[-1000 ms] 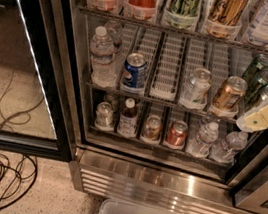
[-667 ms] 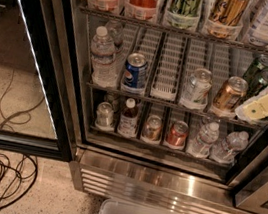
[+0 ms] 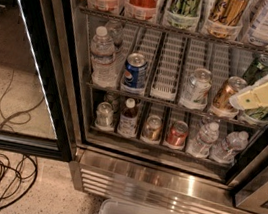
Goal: Pick blue plastic bottle from top shelf of fridge
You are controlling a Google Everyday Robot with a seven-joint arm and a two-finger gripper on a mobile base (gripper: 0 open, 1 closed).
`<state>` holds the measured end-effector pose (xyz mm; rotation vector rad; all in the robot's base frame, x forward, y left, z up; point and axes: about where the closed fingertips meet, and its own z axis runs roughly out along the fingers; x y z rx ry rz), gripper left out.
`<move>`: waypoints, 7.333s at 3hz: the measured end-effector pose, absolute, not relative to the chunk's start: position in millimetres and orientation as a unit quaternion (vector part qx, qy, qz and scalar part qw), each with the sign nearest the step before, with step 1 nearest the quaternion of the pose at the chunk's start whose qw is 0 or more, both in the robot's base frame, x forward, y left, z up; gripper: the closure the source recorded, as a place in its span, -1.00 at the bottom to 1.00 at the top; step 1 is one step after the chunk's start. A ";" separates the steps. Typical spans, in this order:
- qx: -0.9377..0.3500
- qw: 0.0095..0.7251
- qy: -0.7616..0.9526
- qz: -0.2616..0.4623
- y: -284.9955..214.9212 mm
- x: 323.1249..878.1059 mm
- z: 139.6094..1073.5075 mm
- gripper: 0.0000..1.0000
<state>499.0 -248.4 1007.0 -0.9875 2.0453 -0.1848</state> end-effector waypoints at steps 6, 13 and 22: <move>-0.215 0.633 0.744 -0.011 -212.5 537.5 1052.1 -1.00; -0.030 0.727 0.686 -0.009 -220.0 554.7 1085.0 -0.56; -0.033 0.754 0.643 -0.128 -267.3 595.6 1102.2 -0.34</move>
Offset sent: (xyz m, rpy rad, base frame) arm 0.0360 0.0300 0.0425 0.3812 -0.3891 -0.0457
